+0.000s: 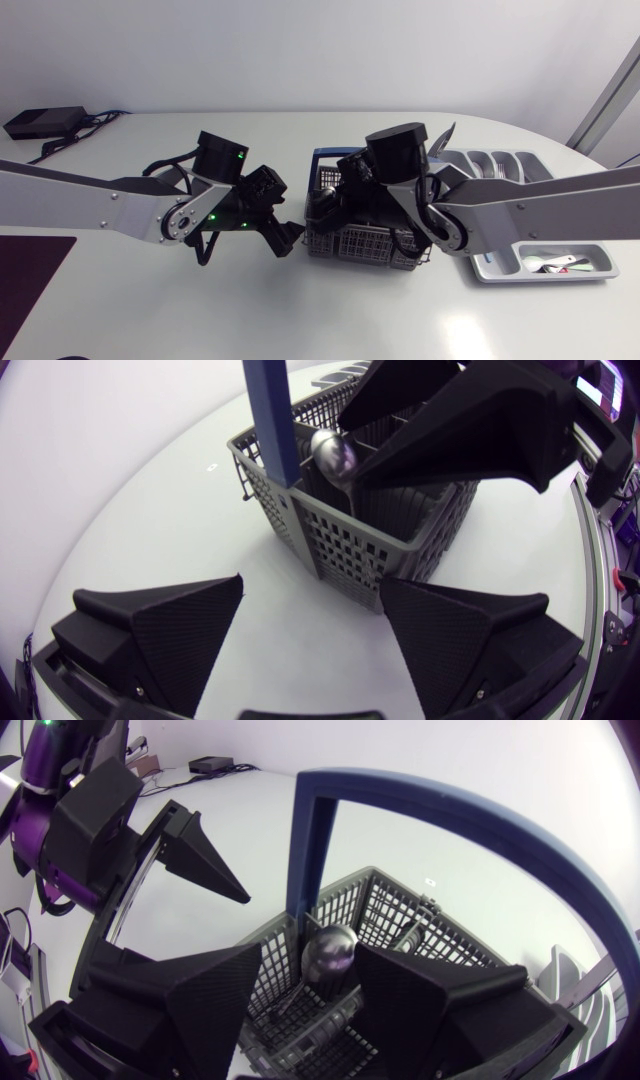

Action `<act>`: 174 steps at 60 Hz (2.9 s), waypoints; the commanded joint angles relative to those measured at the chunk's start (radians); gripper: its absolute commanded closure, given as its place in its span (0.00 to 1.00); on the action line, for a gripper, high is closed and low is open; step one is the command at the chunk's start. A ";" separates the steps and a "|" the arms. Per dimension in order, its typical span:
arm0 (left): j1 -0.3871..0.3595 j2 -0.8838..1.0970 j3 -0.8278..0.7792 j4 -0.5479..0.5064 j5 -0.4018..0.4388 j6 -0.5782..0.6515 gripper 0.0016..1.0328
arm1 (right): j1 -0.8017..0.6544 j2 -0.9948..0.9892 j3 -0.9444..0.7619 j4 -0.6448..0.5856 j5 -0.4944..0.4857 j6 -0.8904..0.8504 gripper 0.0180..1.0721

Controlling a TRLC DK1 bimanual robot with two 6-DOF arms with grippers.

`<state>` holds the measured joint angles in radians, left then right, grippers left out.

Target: Sort the cutlery from the basket into the organizer compartments.

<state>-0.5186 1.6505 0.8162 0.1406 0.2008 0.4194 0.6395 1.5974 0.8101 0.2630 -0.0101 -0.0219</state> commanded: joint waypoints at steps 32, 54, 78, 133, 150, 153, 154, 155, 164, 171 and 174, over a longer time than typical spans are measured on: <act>-0.012 0.035 -0.015 0.013 0.006 -0.010 0.08 | -0.021 0.090 0.064 0.022 -0.094 0.022 0.35; -0.012 0.029 -0.018 0.013 0.009 -0.010 0.08 | -0.031 0.012 0.024 -0.048 -0.146 0.020 0.44; -0.009 0.023 -0.023 0.013 0.014 -0.010 0.08 | -0.031 -0.031 0.009 -0.117 -0.182 0.005 0.54; -0.011 0.017 -0.020 0.013 0.020 -0.011 0.08 | -0.024 -0.188 0.021 -0.278 -0.185 -0.033 0.94; -0.011 0.006 -0.023 0.011 0.020 -0.011 0.08 | 0.000 -0.255 0.004 -0.304 -0.108 -0.035 0.94; -0.009 0.005 -0.025 0.011 0.020 -0.011 0.08 | 0.002 -0.283 0.000 -0.312 -0.099 -0.046 0.94; -0.008 0.003 -0.025 0.011 0.020 -0.011 0.08 | 0.002 -0.297 0.000 -0.323 -0.099 -0.050 0.94; -0.008 0.003 -0.025 0.011 0.020 -0.011 0.08 | 0.002 -0.306 0.001 -0.329 -0.100 -0.052 0.94; -0.006 -0.008 -0.023 0.007 0.023 -0.011 0.08 | 0.011 -0.424 0.008 -0.398 -0.169 -0.067 0.94; -0.006 -0.017 -0.023 0.004 0.025 -0.011 0.08 | -0.008 -0.530 0.029 -0.478 -0.237 -0.067 0.94; -0.004 -0.021 -0.023 0.001 0.023 -0.011 0.08 | -0.032 -0.574 0.037 -0.519 -0.278 -0.067 0.94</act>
<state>-0.5205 1.6566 0.8150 0.1402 0.2123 0.4191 0.6327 1.0912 0.8322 -0.2115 -0.2497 -0.0788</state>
